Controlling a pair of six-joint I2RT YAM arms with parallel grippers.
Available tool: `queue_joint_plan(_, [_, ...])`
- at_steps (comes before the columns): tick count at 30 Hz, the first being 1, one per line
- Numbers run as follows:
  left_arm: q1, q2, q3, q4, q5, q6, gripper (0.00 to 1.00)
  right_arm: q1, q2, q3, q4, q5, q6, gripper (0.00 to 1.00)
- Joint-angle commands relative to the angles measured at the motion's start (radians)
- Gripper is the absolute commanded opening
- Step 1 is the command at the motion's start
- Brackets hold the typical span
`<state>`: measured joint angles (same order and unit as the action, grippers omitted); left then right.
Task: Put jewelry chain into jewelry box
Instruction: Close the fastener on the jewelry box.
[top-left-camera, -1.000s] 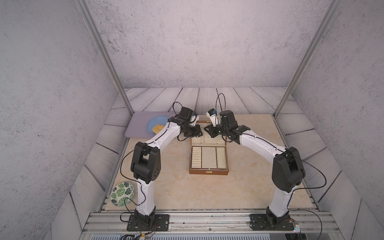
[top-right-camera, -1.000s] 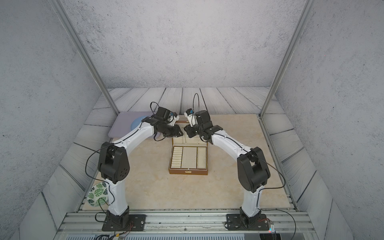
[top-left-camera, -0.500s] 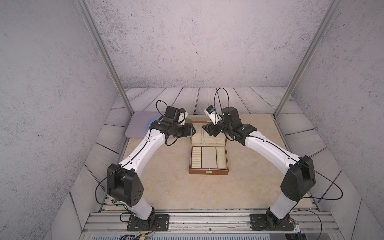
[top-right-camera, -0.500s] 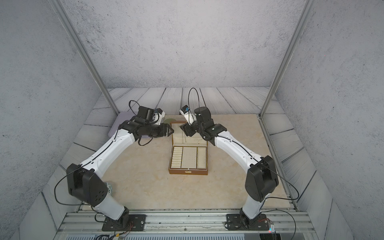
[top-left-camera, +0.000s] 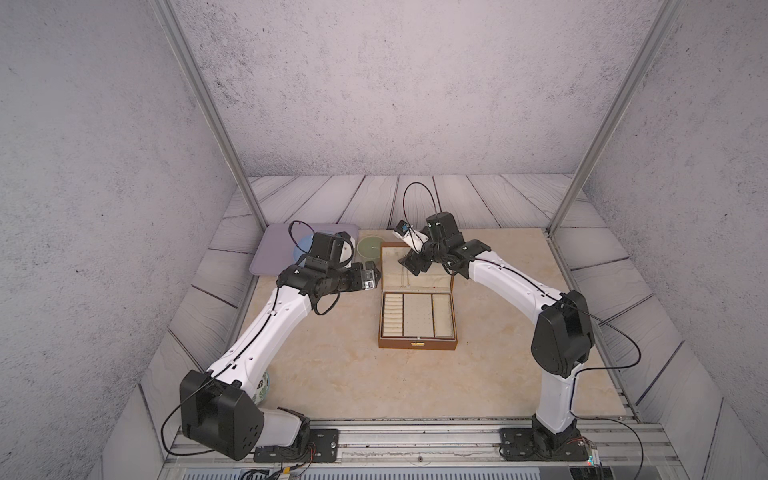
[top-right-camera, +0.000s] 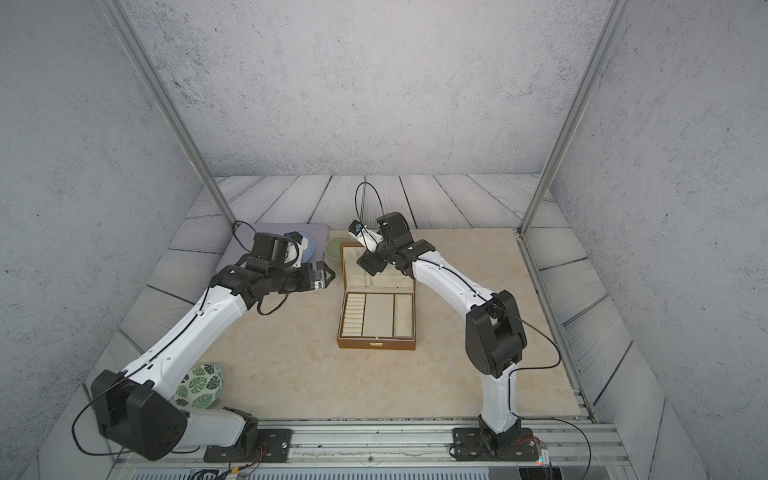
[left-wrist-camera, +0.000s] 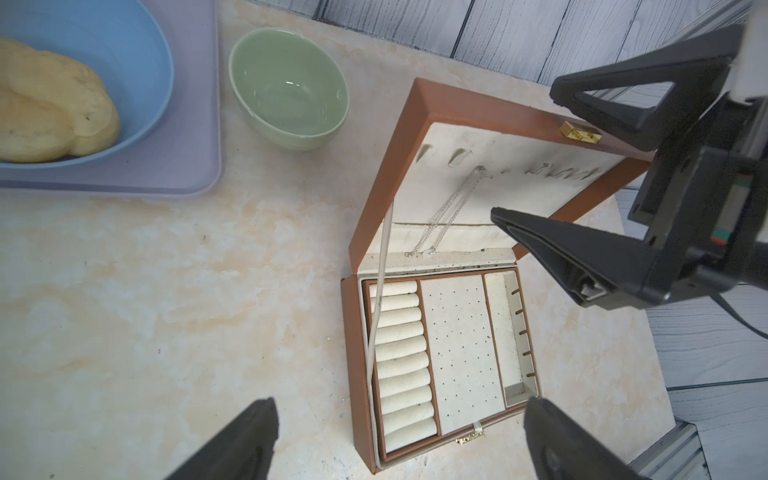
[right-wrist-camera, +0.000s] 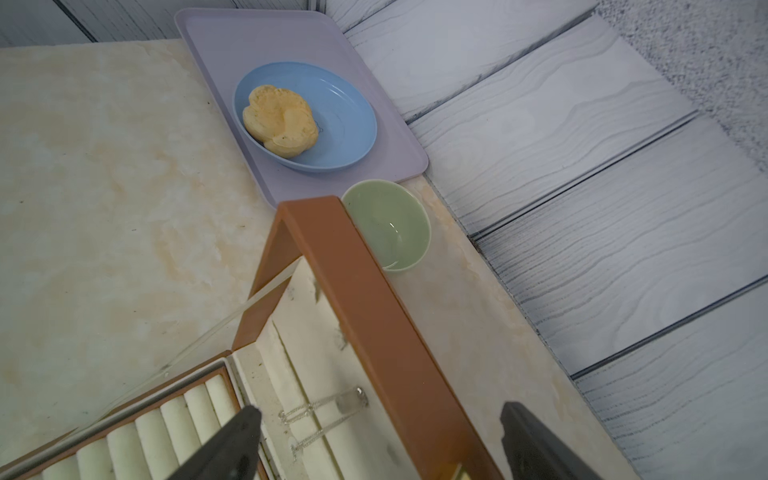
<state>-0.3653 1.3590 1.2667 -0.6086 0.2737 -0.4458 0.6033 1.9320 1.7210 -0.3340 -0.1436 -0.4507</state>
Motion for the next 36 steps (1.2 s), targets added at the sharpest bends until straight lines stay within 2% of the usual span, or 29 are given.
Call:
queue_joint_plan(1, [0.011, -0.022, -0.011, -0.015, -0.011, 0.010, 0.98, 0.001, 0.030, 0.021, -0.017, 0.040, -0.038, 0.90])
queue_joint_plan(6, [0.012, -0.027, -0.016, -0.018, -0.010, 0.012, 0.98, 0.001, 0.051, 0.035, -0.007, 0.085, -0.071, 0.86])
queue_joint_plan(11, [0.014, -0.025, -0.020, -0.013, -0.003, 0.009, 0.98, 0.001, 0.057, 0.031, 0.015, 0.113, -0.069, 0.77])
queue_joint_plan(20, [0.014, -0.024, -0.022, -0.009, 0.001, 0.007, 0.98, 0.001, 0.072, 0.043, 0.016, 0.134, -0.051, 0.47])
queue_joint_plan(36, [0.014, -0.034, -0.028, -0.007, 0.010, 0.005, 0.98, 0.002, 0.018, 0.007, 0.061, 0.193, 0.002, 0.51])
